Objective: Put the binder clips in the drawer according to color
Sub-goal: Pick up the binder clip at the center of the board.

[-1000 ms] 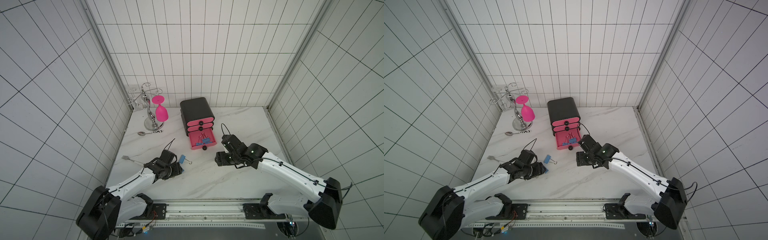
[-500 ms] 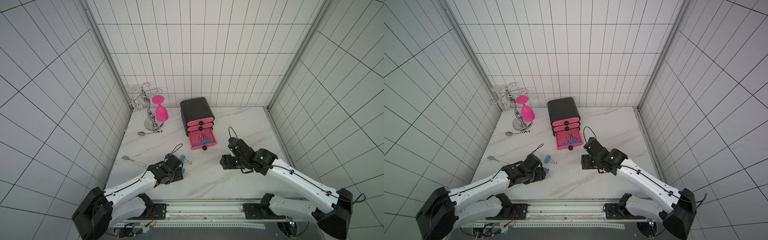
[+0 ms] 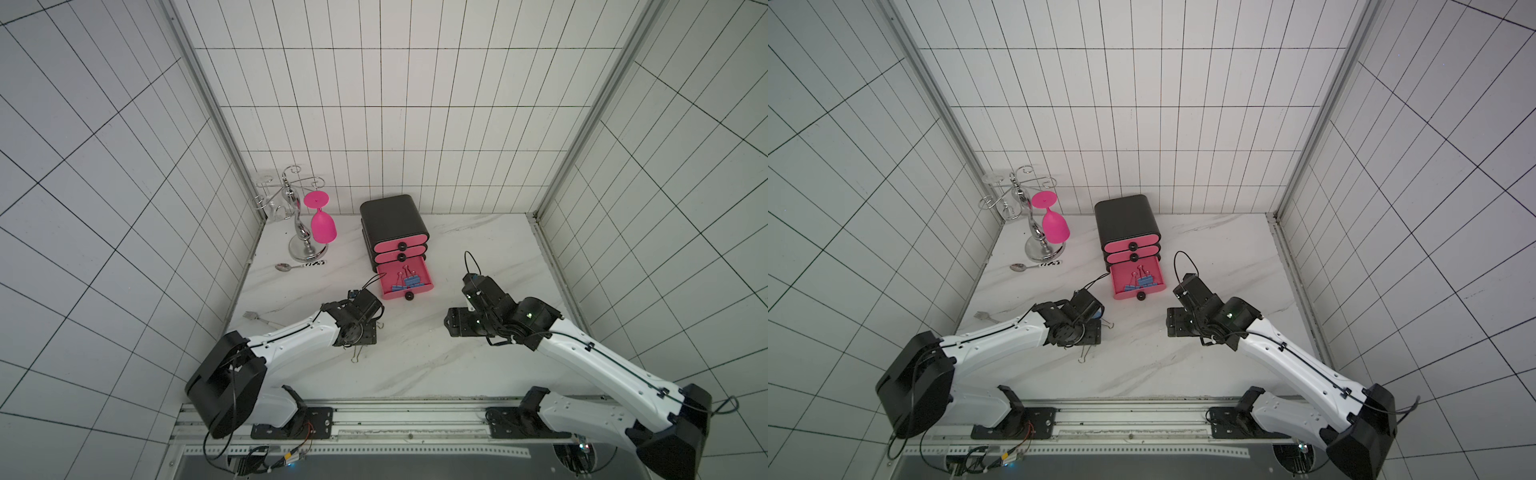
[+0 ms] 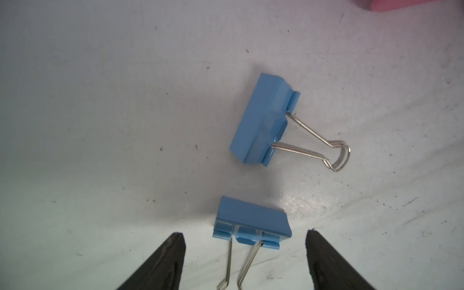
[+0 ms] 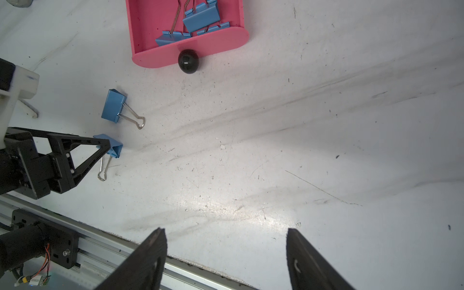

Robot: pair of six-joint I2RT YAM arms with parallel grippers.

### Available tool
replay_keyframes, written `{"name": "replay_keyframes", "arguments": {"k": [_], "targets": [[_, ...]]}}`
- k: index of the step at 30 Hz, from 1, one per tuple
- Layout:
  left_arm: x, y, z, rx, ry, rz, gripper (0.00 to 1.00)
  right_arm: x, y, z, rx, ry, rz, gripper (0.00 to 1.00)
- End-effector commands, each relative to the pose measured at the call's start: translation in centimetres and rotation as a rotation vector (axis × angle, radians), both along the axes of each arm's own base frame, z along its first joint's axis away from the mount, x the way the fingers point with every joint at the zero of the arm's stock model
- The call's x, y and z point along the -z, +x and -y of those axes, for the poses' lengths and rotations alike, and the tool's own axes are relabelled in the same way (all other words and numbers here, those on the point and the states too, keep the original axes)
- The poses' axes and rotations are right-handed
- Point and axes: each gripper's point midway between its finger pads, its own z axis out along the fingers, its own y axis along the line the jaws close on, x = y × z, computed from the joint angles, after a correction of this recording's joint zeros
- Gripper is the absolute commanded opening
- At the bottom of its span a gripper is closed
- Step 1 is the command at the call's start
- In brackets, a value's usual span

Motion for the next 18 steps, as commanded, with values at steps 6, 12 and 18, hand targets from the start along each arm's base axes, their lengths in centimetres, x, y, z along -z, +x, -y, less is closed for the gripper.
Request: {"name": "replay_keyframes", "arguments": {"k": [6,12,18], "targets": [[0.8,1.2,1.0,0.053,0.038,-0.006,0.80,0.4,-0.1,1.1,-0.005,-0.020,-0.020,0.77],[1.6,1.1,1.2,0.064,0.042,-0.029,0.72,0.7,0.1,1.6,0.003,-0.019,-0.029,0.77],[1.7,1.0,1.7,0.071,0.025,-0.037,0.63,0.9,0.1,1.9,0.008,-0.017,-0.033,0.77]]}}
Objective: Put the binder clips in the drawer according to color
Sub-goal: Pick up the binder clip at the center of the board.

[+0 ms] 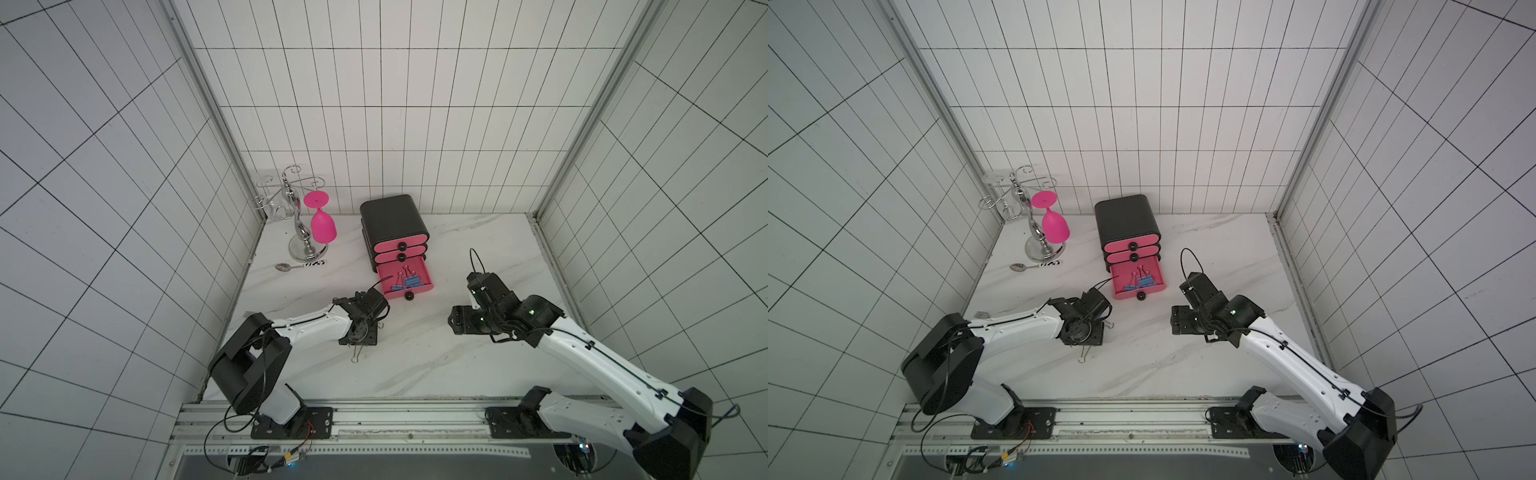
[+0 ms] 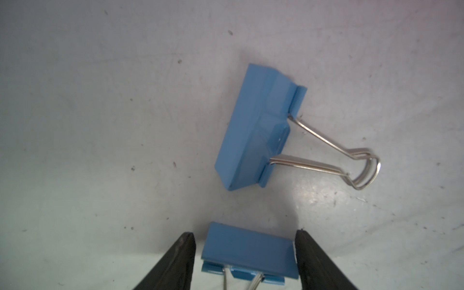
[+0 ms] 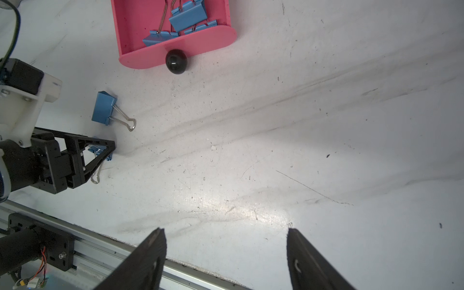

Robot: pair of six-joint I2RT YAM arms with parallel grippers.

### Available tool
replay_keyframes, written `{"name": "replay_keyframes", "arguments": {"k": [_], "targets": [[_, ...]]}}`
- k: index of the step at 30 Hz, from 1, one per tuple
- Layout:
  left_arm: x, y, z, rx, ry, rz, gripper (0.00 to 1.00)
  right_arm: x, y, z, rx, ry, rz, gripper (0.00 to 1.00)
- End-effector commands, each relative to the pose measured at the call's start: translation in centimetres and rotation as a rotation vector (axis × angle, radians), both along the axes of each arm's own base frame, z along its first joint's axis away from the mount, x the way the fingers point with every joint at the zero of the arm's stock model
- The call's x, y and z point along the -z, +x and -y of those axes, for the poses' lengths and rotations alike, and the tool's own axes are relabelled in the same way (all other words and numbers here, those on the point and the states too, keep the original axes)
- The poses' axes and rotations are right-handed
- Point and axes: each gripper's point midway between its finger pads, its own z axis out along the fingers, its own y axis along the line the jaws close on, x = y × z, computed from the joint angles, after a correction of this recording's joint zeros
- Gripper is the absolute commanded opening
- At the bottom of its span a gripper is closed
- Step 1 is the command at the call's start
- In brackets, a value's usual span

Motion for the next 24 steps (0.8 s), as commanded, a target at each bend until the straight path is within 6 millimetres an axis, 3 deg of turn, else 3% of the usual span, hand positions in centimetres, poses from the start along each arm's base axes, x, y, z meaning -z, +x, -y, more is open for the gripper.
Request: {"name": "replay_keyframes", "arguments": {"k": [1,9,15,19,24], "targets": [[-0.6,0.7,1.2,0.015,-0.039,0.024,0.61,0.1,-0.5,0.8,-0.004,-0.010,-0.007,0.77],[-3.1,-0.2,1.0,-0.008,-0.070,0.047,0.43,0.1,-0.6,1.3,0.016,0.006,0.011,0.77],[-8.1,-0.1,1.1,-0.050,-0.144,0.117,0.41,0.4,-0.6,1.6,0.045,0.028,0.032,0.77],[-11.3,2.1,1.8,-0.120,-0.236,0.174,0.40,0.7,-0.4,1.6,0.069,0.050,0.033,0.77],[-13.6,6.5,3.5,-0.268,-0.445,0.179,0.39,0.3,-0.2,1.4,0.090,0.077,0.038,0.77]]}}
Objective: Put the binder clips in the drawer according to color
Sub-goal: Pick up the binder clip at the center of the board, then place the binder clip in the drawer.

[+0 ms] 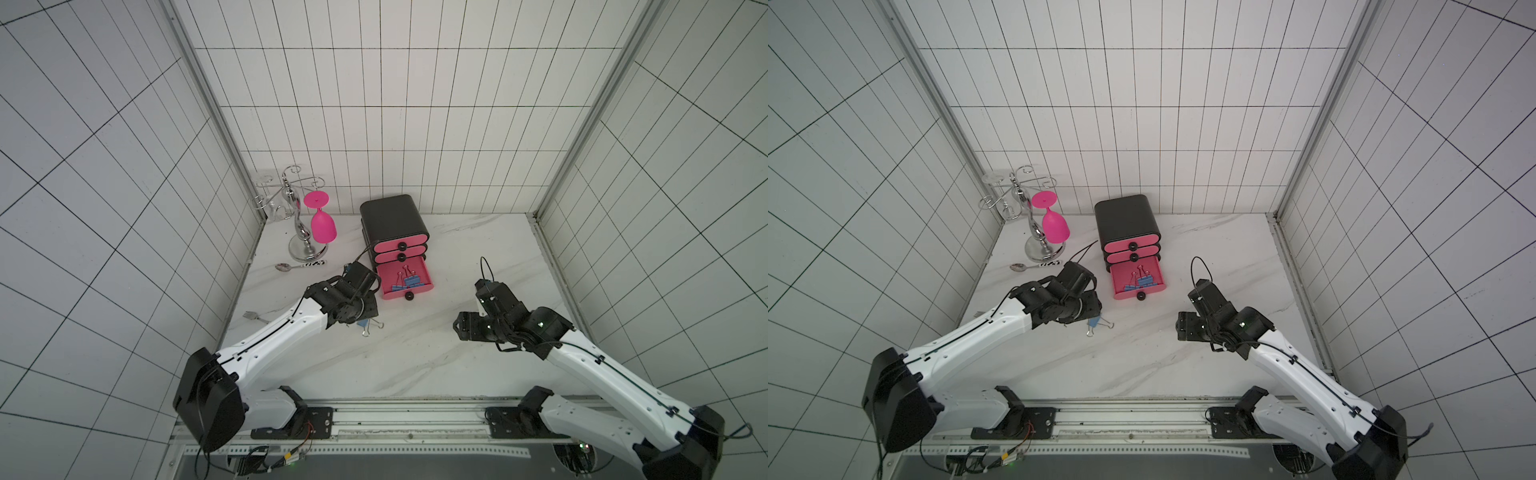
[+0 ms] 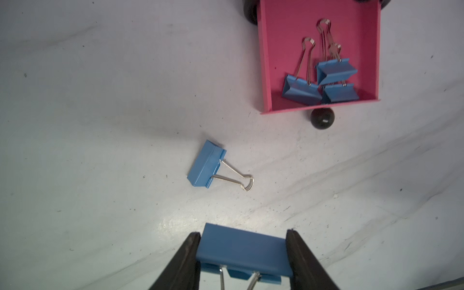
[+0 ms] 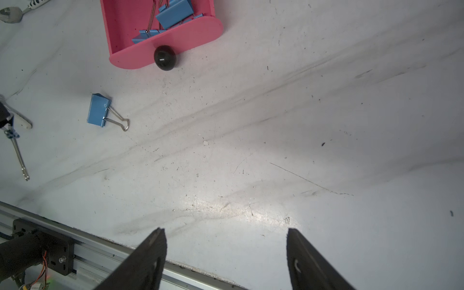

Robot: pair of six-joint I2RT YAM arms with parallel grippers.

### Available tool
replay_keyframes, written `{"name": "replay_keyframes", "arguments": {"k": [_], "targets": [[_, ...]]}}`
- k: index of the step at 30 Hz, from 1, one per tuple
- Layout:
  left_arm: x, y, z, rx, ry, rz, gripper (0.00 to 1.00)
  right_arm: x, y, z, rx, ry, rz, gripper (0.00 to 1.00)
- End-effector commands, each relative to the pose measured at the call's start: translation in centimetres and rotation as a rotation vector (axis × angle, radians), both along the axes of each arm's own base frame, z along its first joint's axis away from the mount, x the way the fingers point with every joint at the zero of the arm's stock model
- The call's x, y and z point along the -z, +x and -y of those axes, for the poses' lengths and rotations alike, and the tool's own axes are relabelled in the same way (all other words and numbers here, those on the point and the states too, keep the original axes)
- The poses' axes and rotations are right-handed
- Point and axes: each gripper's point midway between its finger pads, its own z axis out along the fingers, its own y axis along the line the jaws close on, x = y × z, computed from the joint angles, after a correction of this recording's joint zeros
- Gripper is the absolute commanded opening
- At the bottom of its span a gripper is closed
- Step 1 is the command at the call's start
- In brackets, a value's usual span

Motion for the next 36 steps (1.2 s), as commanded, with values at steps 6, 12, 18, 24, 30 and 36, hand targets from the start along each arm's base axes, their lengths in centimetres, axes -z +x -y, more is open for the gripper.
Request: {"name": "replay_keyframes", "arguments": {"k": [6,12,18,24,30,36], "targets": [[-3.0,8.1,4.6,-0.192,-0.309,0.050,0.39,-0.8,0.7,0.1,0.064,0.041,0.020,0.77],[-2.7,12.4,6.7,-0.315,-0.389,0.074,0.39,-1.2,1.1,0.1,0.084,0.047,0.030,0.77],[-1.1,14.5,6.1,-0.453,-0.447,0.095,0.41,-1.6,1.4,0.2,0.097,0.047,0.040,0.77],[-0.1,15.8,5.8,-0.544,-0.479,0.121,0.42,-1.0,1.4,0.3,0.092,0.027,0.022,0.77],[0.7,16.1,6.1,-0.565,-0.497,0.116,0.50,-0.8,1.5,0.6,0.089,0.014,0.018,0.77],[0.6,16.0,6.7,-0.541,-0.501,0.121,0.79,-1.0,1.7,0.5,0.070,0.005,0.019,0.79]]}}
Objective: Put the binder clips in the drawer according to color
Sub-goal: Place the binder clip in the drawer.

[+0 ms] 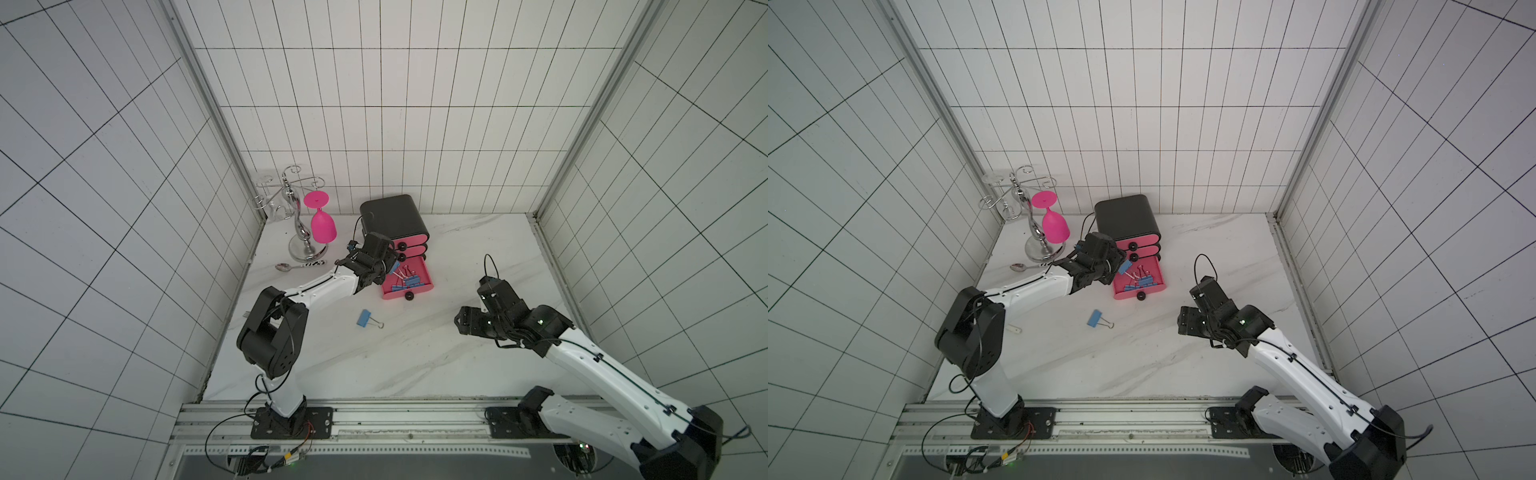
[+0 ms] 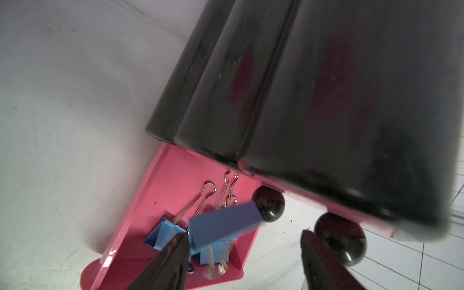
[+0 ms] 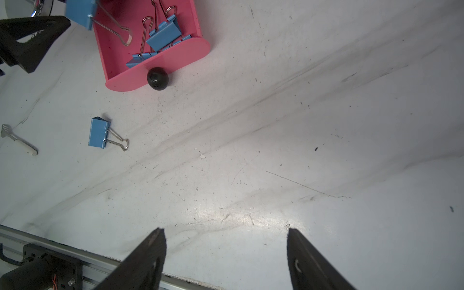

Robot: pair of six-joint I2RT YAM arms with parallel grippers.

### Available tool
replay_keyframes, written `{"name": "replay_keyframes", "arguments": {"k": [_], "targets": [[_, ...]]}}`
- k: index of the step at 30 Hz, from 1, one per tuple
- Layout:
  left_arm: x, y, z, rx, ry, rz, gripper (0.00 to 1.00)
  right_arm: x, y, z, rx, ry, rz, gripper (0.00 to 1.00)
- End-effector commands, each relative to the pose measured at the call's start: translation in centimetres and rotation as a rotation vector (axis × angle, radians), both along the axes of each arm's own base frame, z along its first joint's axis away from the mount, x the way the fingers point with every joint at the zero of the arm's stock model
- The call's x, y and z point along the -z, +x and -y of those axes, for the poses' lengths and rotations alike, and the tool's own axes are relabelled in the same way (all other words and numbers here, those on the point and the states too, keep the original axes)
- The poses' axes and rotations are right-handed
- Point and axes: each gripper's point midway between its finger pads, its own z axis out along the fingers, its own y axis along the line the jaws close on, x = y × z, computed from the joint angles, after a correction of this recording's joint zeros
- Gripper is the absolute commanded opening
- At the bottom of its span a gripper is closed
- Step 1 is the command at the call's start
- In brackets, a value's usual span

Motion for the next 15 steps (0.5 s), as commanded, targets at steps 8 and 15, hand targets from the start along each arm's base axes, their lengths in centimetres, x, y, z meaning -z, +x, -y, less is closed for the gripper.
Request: {"name": "replay_keyframes", "arguments": {"k": [8,15], "targets": [[-4.5,-2.6,-0.7,0.038,-0.018,0.089,0.88,-2.6,1.5,-1.0,-0.064,-0.019,0.048,0.79],[-8.0,-9.6,-5.3,0.147,0.117,0.093,0.87,-3.2,2.6,-4.1,-0.195,-0.012,0.020,0.79]]}}
